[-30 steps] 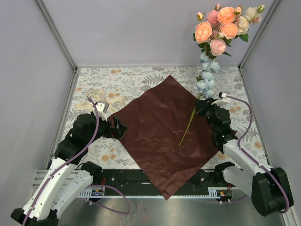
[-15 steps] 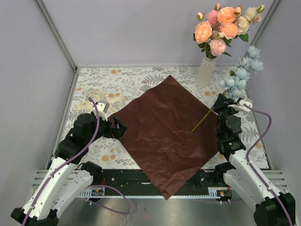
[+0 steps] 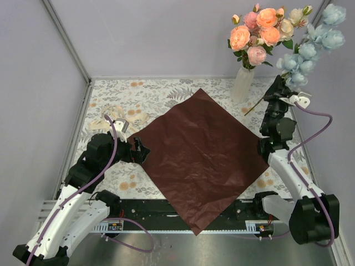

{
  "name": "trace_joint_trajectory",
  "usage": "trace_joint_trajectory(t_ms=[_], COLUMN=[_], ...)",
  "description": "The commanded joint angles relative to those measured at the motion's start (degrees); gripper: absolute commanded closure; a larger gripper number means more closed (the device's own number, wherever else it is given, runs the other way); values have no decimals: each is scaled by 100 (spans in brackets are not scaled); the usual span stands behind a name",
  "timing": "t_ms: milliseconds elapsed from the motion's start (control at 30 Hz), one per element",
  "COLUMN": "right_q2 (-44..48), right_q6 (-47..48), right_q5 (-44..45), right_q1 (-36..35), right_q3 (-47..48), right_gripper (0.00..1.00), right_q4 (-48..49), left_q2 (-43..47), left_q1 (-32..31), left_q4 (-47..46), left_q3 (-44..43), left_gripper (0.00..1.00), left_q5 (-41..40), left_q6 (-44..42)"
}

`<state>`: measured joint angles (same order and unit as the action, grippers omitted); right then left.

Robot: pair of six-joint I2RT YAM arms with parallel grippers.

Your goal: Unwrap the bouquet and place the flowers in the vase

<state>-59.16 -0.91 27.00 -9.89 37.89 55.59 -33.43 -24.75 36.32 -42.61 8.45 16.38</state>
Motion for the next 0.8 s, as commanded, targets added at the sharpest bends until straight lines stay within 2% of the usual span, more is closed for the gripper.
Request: trace_joint_trajectory(t_ms=[0, 200, 467, 767], right_q2=[-534, -1509, -2591, -3382], right_q6=[126, -173, -322, -586], right_q5=[-520, -1117, -1610, -1751], right_q1=[382, 874, 1182, 1288], right_q3=[657, 1360, 2722, 3585], right_gripper=[100, 100, 100, 100], right_q4=[1312, 2403, 2456, 2527], left_q2=[3, -32, -58, -120], left_q1=[-21, -21, -21, -21], left_q4=[-300, -300, -300, -292], left_q3=[-19, -11, -19, -19], left_gripper=[1, 1, 1, 1], left_q5=[104, 52, 17, -1], left_q6=[14, 14, 5, -3])
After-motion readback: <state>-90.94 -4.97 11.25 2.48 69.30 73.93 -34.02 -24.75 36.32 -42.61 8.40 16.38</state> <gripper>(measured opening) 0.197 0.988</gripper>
